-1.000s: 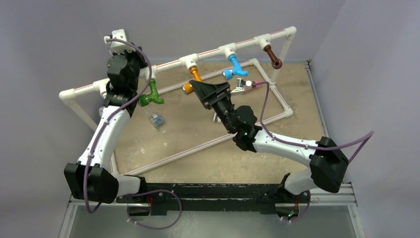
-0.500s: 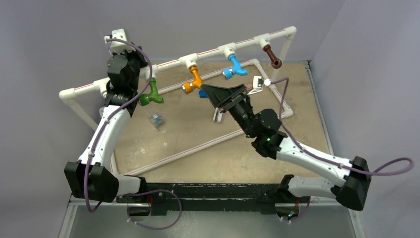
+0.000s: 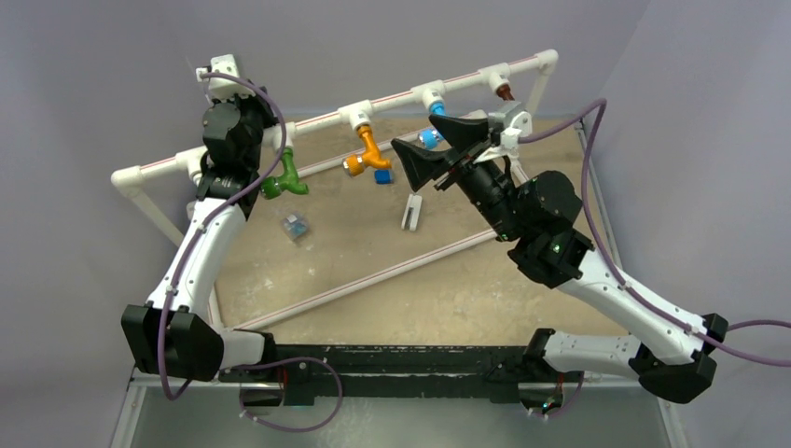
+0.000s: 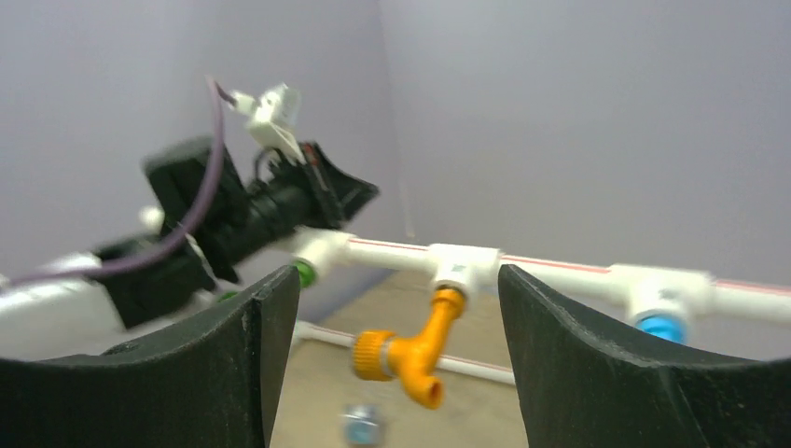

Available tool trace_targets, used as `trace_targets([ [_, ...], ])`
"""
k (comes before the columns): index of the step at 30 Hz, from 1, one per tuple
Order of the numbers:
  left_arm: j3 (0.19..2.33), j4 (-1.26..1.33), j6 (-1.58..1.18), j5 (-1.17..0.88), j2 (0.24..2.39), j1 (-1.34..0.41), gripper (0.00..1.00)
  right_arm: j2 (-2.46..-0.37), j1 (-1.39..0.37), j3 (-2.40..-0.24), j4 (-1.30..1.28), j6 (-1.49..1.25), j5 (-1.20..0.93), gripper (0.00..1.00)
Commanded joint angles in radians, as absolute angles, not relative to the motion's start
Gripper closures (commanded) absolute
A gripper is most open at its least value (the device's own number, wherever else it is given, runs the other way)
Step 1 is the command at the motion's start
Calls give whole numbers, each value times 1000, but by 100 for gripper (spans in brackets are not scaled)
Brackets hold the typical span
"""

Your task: Install the water faucets

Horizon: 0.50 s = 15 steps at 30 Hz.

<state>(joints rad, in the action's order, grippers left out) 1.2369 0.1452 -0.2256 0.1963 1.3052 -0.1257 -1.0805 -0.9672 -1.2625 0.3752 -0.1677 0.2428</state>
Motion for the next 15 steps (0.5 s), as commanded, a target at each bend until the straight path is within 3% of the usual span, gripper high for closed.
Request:
trace_targets([
  [1, 1158, -87, -219, 170, 1377, -127, 100, -1104, -966, -1344, 186, 280, 177, 21],
  [8, 1158, -87, -218, 170, 1382, -127, 100, -1094, -1038, -1335, 43, 722, 122, 20],
  [15, 1160, -88, -218, 170, 1384, -126, 100, -1140, -1162, -1247, 10, 1130, 371, 19],
])
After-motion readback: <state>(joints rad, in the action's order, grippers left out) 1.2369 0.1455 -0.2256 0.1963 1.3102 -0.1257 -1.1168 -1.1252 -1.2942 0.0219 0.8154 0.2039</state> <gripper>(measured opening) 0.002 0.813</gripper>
